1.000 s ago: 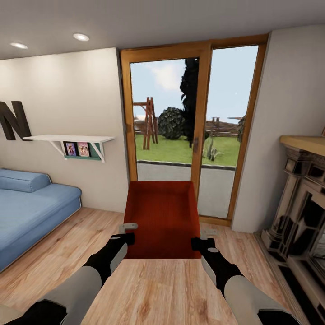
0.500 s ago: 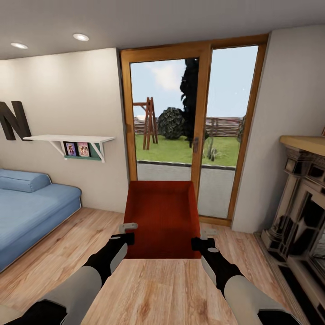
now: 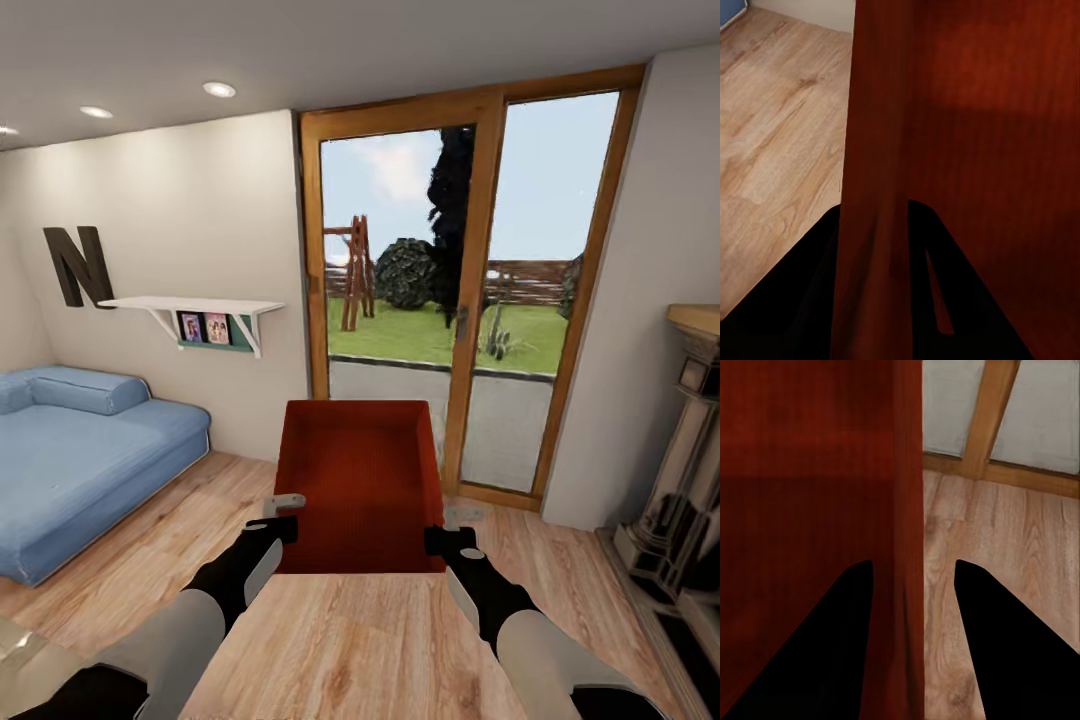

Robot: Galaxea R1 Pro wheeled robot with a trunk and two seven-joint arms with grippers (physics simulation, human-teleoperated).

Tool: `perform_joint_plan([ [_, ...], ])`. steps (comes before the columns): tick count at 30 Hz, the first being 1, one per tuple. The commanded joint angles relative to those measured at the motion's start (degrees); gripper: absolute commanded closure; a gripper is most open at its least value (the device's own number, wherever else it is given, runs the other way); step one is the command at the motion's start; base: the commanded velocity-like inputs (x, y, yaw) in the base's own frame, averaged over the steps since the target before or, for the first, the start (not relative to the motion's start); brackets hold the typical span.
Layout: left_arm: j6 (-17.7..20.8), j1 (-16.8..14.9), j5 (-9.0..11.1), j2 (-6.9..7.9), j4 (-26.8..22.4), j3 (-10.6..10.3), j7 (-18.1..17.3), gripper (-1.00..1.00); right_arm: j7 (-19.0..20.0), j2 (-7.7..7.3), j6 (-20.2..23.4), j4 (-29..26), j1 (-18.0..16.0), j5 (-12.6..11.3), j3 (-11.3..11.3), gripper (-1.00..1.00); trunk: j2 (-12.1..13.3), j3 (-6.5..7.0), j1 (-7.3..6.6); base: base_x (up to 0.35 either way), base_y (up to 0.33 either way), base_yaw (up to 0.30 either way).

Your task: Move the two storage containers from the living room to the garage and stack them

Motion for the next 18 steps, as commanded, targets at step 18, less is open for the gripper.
perform_joint_plan([
  [18,0.4,0.0,-0.1,0.06,0.0,0.1,0.8,1.0,-0.3,0.04,0.0,-0.2,0.0,0.6,-0.9,1.0,0.0,-0.02,0.02,0.0,0.0,0.273],
])
